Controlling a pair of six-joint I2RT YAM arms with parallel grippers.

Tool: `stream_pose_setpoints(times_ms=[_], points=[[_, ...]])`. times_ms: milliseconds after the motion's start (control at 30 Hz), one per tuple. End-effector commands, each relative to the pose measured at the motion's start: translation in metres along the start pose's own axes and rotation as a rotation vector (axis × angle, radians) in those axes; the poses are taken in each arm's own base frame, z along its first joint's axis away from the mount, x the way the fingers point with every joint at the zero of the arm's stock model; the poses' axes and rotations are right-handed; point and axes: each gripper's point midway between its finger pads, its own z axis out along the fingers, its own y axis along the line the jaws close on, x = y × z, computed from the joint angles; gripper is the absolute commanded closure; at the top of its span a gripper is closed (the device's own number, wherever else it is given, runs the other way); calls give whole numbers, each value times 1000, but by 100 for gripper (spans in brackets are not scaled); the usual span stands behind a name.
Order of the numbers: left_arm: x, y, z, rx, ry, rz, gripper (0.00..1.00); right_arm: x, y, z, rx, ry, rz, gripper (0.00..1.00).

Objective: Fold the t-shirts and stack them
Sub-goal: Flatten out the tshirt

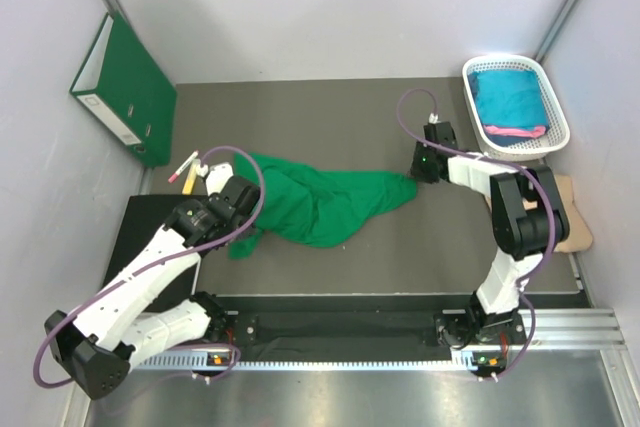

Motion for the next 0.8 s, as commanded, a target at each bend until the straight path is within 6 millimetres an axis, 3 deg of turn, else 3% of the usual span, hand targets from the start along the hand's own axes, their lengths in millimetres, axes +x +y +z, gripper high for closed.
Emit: stream_pose_setpoints(times_ms=[0, 33, 167, 233, 300, 400, 433, 467, 533, 567, 767], points=[[-9, 9, -20, -19, -5, -26, 19, 9, 27, 21, -82, 45, 8, 98], [-26, 6, -31, -2, -51, -42, 2, 9, 29, 21, -86, 47, 8, 100], [-94, 4, -61, 13, -291, -31, 2, 1, 41, 4, -102, 16, -24, 100], [-127, -12, -72, 50, -390, -42, 2, -4, 42, -8, -101, 0, -39, 100], [-147, -32, -62, 37, -398, 10, 2, -9, 42, -17, -94, -14, -56, 100], [-158, -51, -26, 13, -336, 61, 2, -24, 42, -37, -85, -52, -92, 100], [-161, -67, -16, 83, -306, 55, 2, -30, 44, -46, -88, -68, -94, 100], [-165, -64, 7, 54, -269, 49, 2, -33, 44, -50, -87, -76, -101, 100], [-177, -62, 31, 74, -228, -1, 2, -40, 48, -59, -94, -88, -112, 100], [-174, -60, 53, 57, -177, 4, 2, -45, 45, -62, -71, -104, -113, 100], [-211, -38, 117, 104, -55, -138, 7, -61, 49, -82, -72, -138, -122, 100]])
